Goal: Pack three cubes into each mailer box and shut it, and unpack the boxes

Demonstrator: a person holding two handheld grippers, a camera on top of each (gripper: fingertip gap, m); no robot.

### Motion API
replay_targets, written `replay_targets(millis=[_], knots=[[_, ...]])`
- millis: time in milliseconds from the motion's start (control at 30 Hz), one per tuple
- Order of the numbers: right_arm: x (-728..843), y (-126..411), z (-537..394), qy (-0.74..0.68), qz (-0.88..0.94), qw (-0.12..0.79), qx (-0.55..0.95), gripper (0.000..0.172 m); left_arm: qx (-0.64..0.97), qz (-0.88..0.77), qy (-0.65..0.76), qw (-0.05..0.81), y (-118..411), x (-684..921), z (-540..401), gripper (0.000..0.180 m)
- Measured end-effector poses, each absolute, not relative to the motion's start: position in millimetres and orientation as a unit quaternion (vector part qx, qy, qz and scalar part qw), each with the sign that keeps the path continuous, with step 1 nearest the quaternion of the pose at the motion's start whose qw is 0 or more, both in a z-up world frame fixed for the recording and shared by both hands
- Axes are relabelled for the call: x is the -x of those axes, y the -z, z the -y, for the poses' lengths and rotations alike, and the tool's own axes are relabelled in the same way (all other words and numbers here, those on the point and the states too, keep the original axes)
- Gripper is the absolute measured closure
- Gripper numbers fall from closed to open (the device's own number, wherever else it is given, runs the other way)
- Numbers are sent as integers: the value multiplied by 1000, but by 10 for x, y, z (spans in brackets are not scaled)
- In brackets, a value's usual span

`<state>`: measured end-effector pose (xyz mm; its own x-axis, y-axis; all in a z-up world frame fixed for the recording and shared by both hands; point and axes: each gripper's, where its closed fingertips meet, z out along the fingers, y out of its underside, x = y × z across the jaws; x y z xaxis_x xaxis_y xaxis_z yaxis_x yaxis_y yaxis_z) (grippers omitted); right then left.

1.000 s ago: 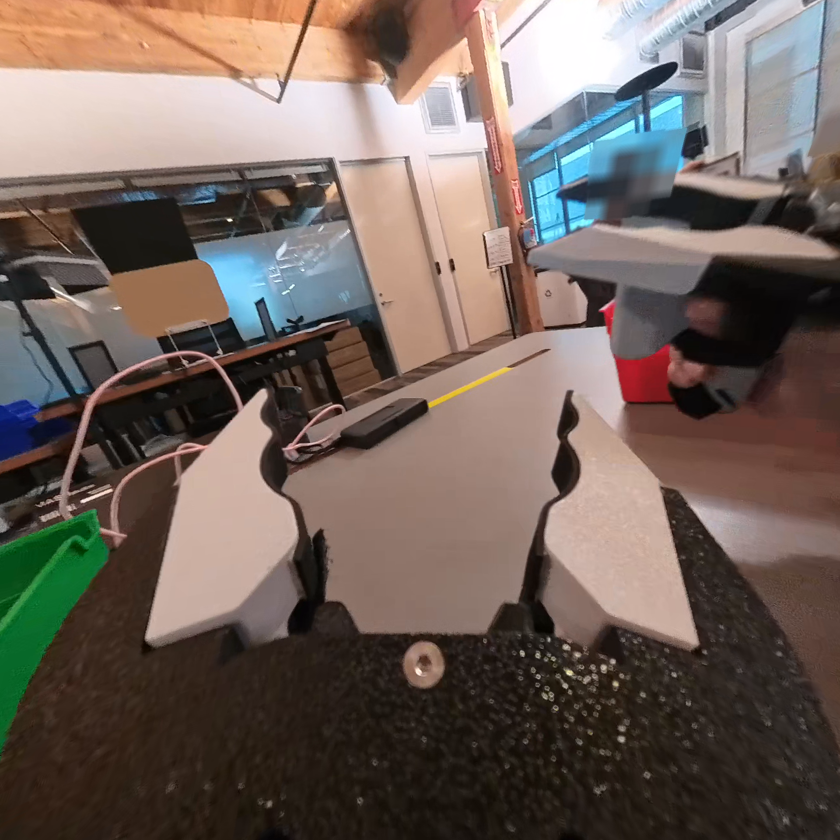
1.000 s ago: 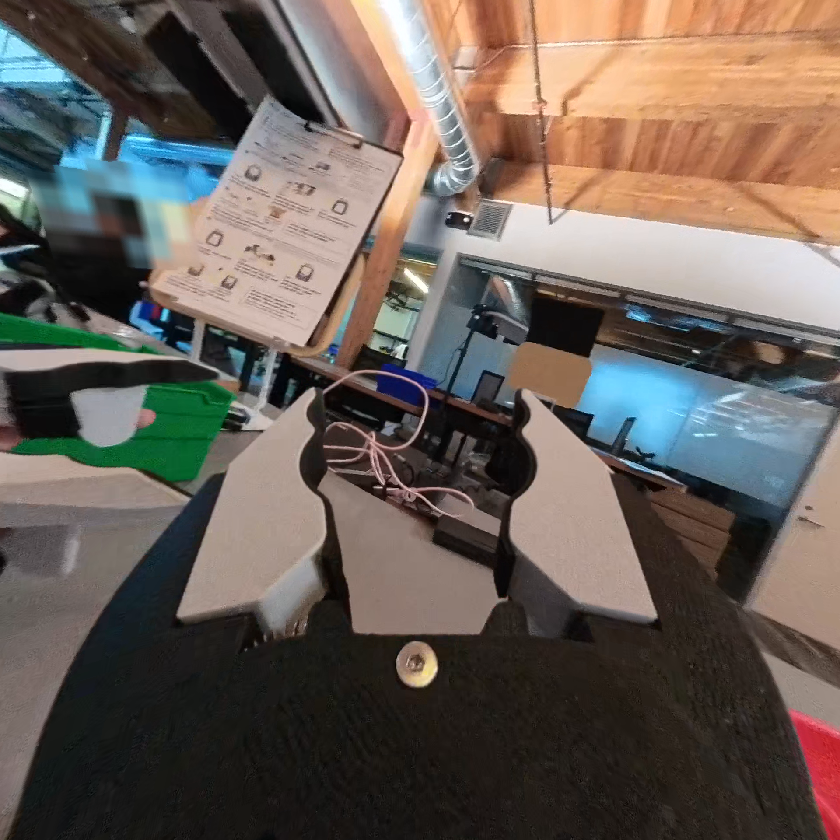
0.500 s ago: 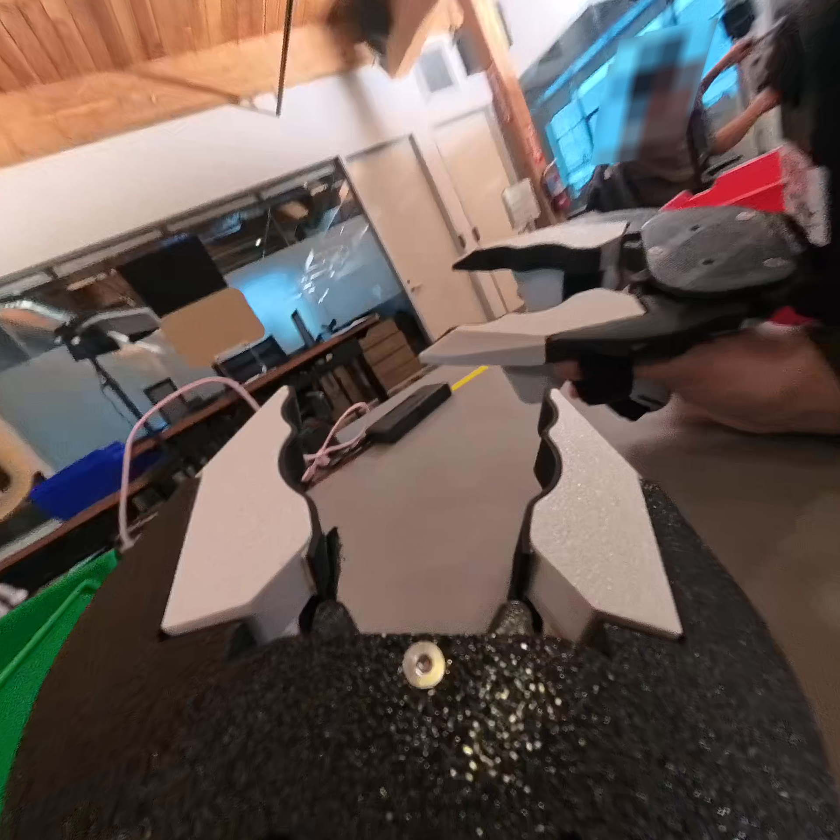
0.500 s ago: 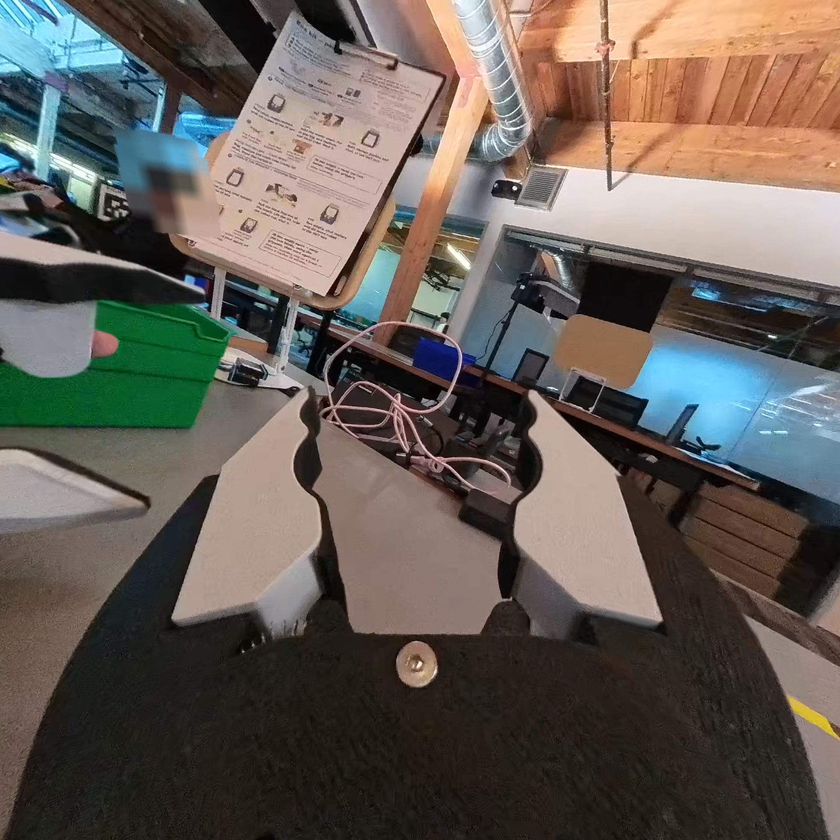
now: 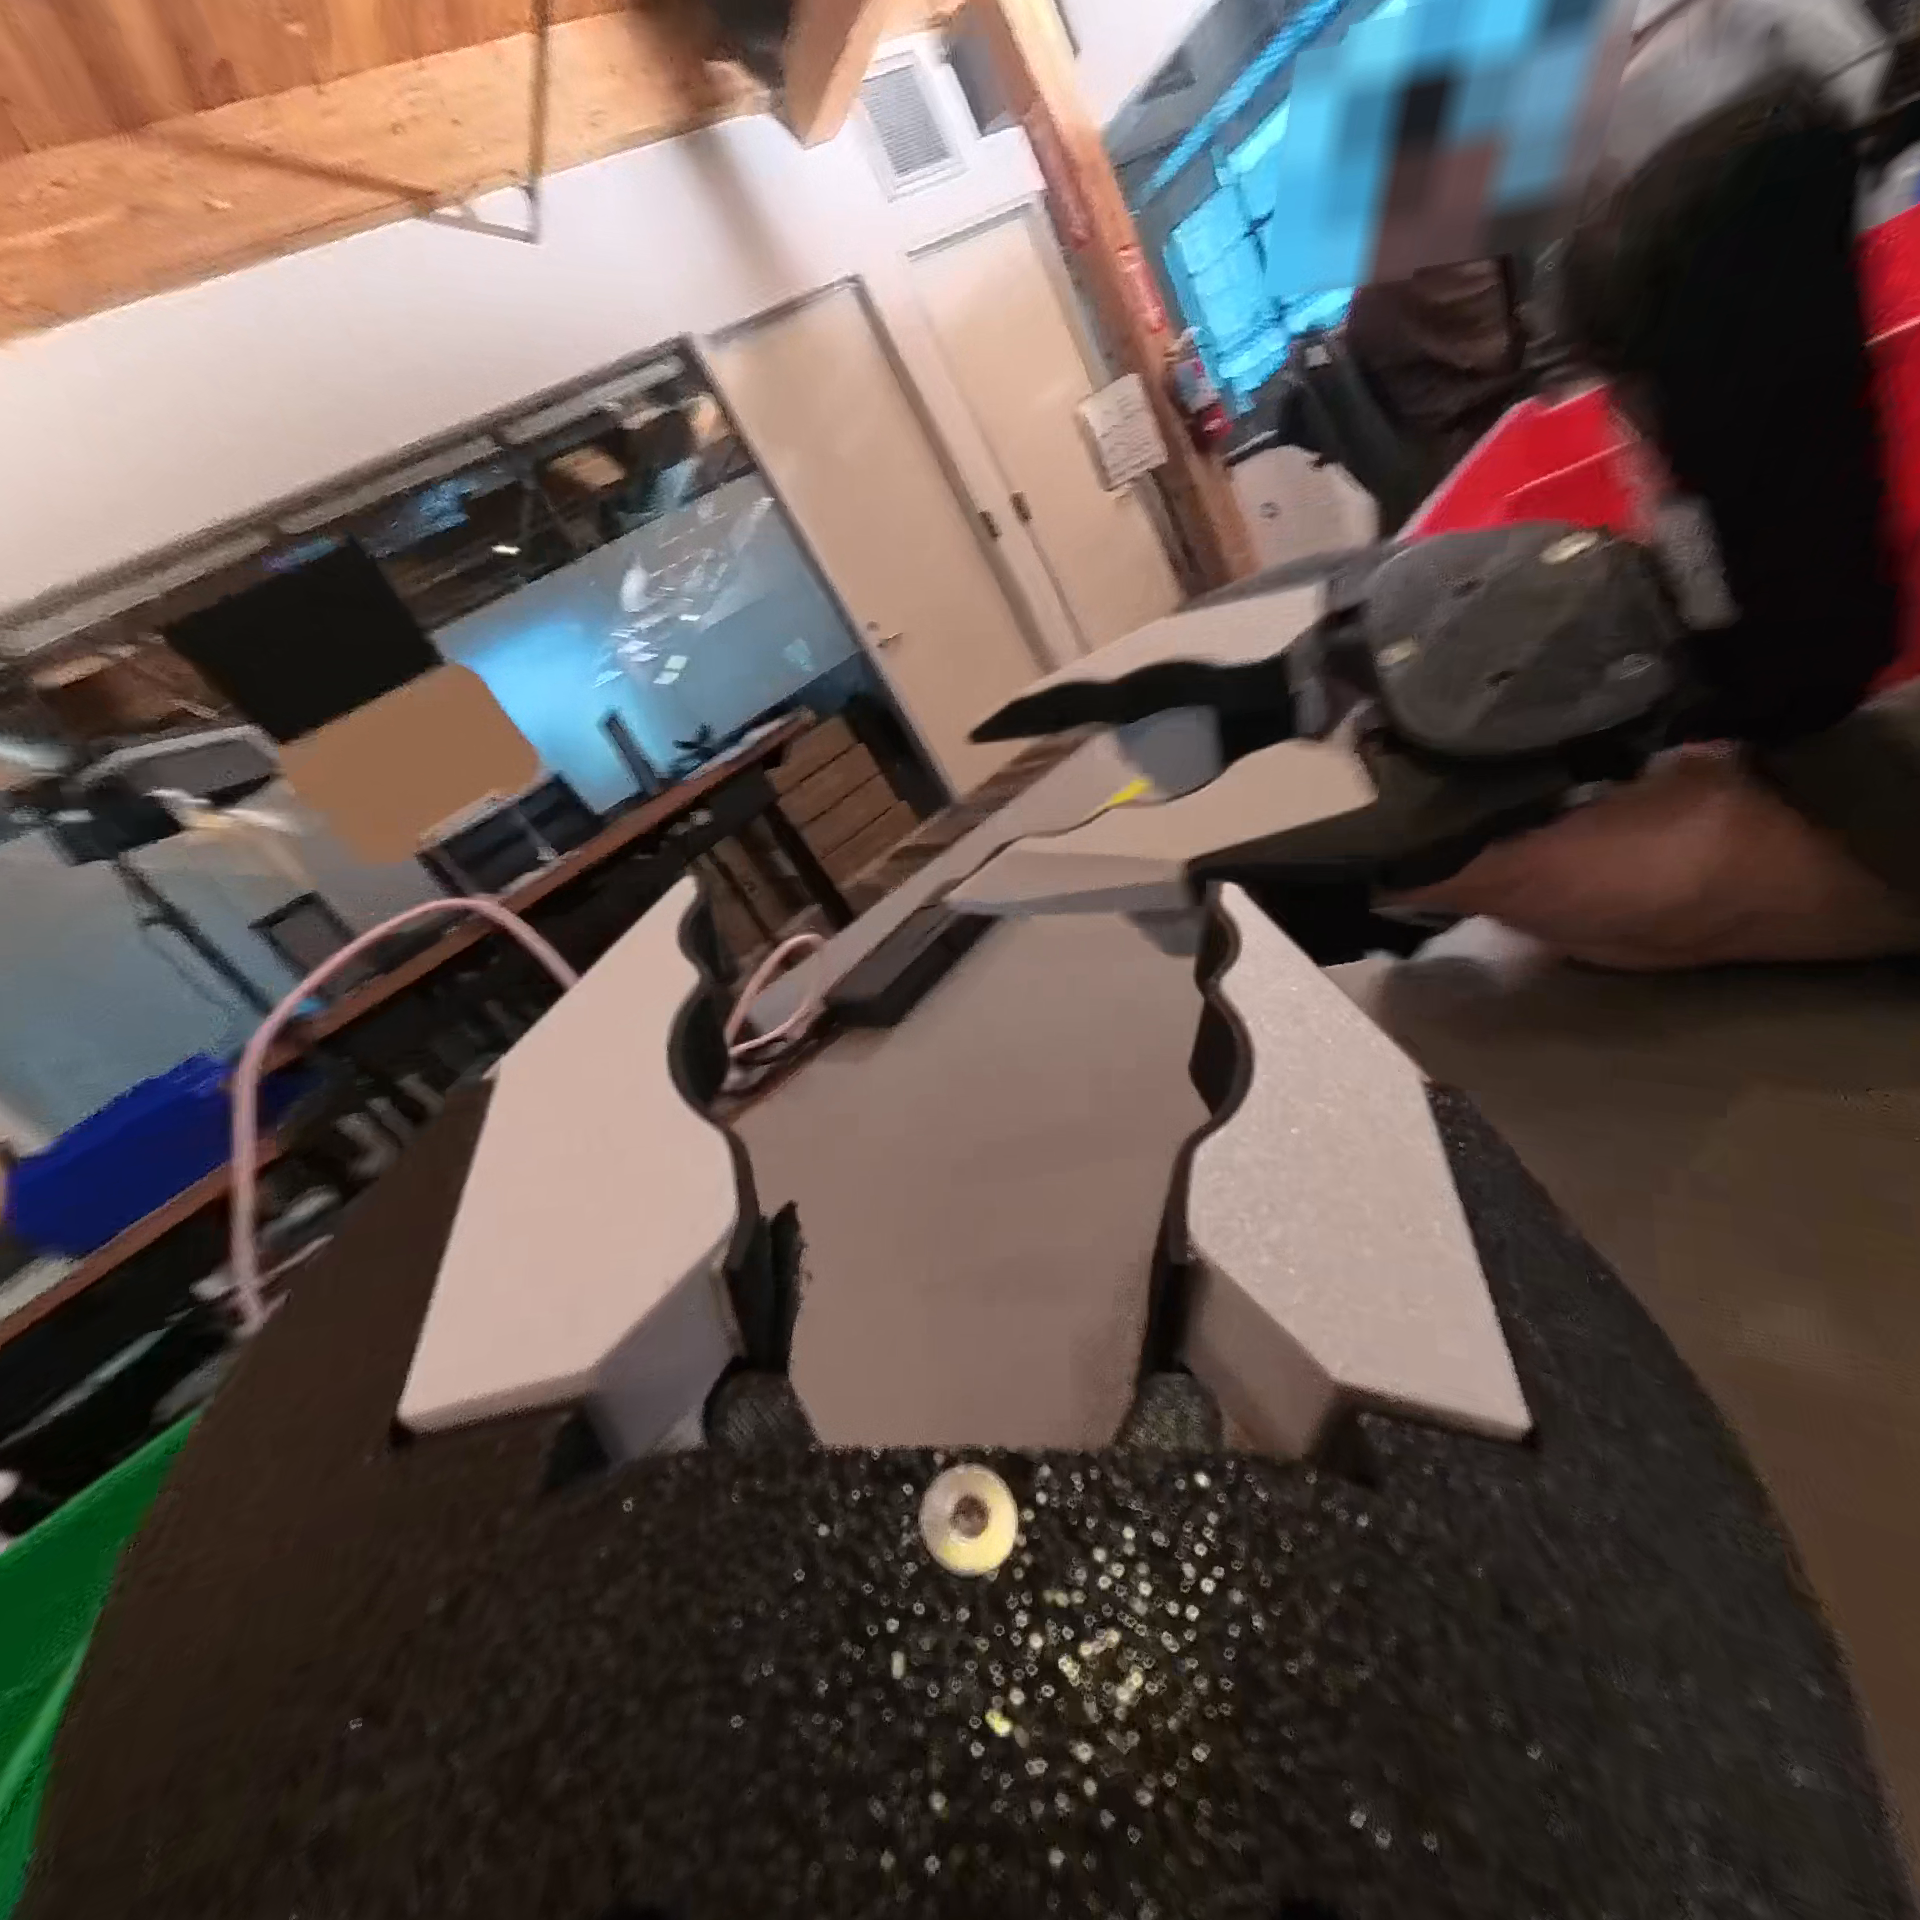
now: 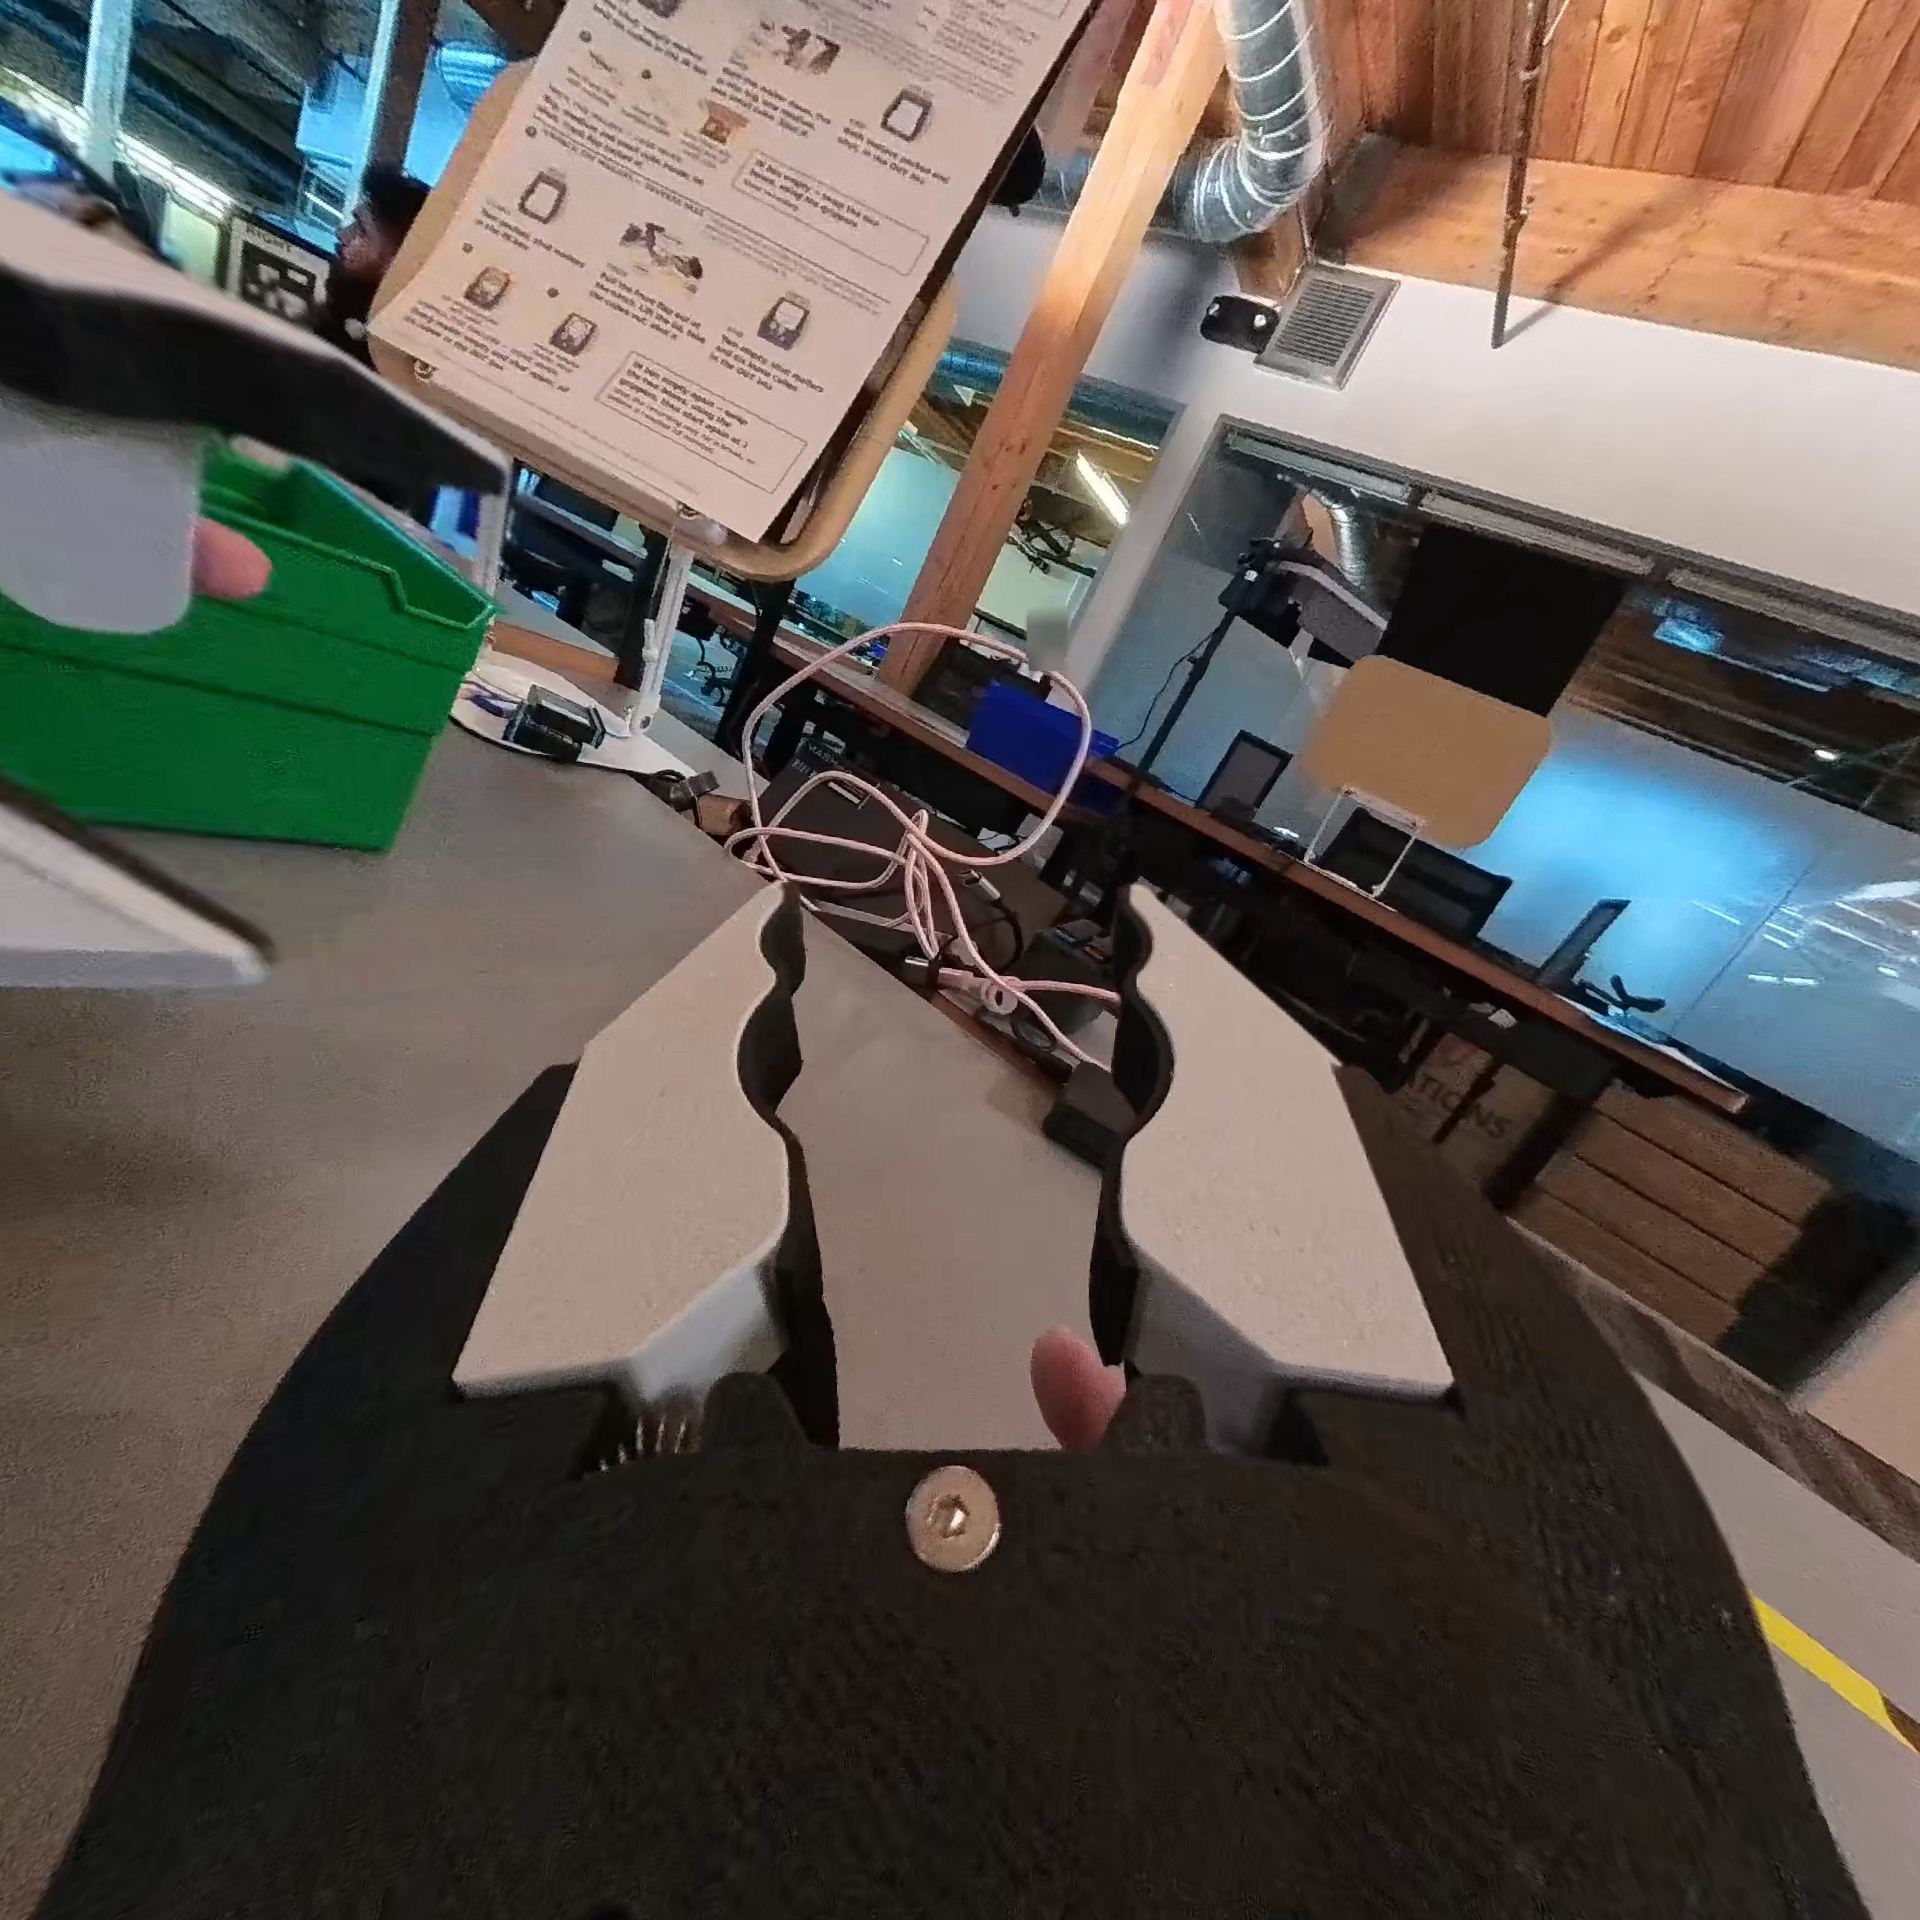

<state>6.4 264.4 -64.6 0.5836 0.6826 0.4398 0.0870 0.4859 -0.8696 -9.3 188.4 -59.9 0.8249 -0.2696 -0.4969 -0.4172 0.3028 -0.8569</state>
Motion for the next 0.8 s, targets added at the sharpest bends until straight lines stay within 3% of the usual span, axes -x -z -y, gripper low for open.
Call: replay_targets(millis=[167,333,400,467,567,800], knots=[[-93,640,-2613,-203,412,759,462,114,608,-315,64,726,14,-50,-1228,78],[-96,633,-2658,-210,406,757,467,114,661,-387,-80,638,-366,869,-1129,67],[-78,622,-2671,-211,407,758,465,115,723,-437,-104,524,-127,1322,-1245,59],[-54,618,-2677,-211,410,758,461,115,775,-493,-65,391,276,1655,-1250,60],[-33,630,-2654,-208,418,757,456,115,806,-528,-65,258,752,2140,-1374,62],[-11,649,-2635,-199,429,756,452,115,835,-541,-64,76,1411,2771,-1498,53]])
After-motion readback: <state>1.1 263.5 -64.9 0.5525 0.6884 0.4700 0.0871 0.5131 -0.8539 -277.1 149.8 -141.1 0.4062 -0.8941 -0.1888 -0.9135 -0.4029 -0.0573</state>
